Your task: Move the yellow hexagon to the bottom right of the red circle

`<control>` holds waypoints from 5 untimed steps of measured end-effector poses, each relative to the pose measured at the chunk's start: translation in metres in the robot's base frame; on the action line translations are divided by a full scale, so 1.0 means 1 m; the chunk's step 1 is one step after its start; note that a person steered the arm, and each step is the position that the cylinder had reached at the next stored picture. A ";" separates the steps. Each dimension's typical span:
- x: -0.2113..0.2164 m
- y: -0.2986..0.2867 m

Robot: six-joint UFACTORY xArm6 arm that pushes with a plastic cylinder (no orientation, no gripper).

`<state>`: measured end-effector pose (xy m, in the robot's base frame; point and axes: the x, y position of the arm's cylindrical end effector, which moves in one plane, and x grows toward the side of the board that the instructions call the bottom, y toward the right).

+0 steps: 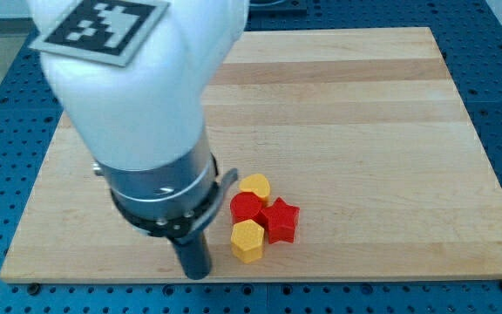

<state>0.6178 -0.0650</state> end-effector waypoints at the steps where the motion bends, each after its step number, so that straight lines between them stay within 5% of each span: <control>1: 0.000 0.034; 5: -0.004 0.056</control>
<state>0.6135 -0.0086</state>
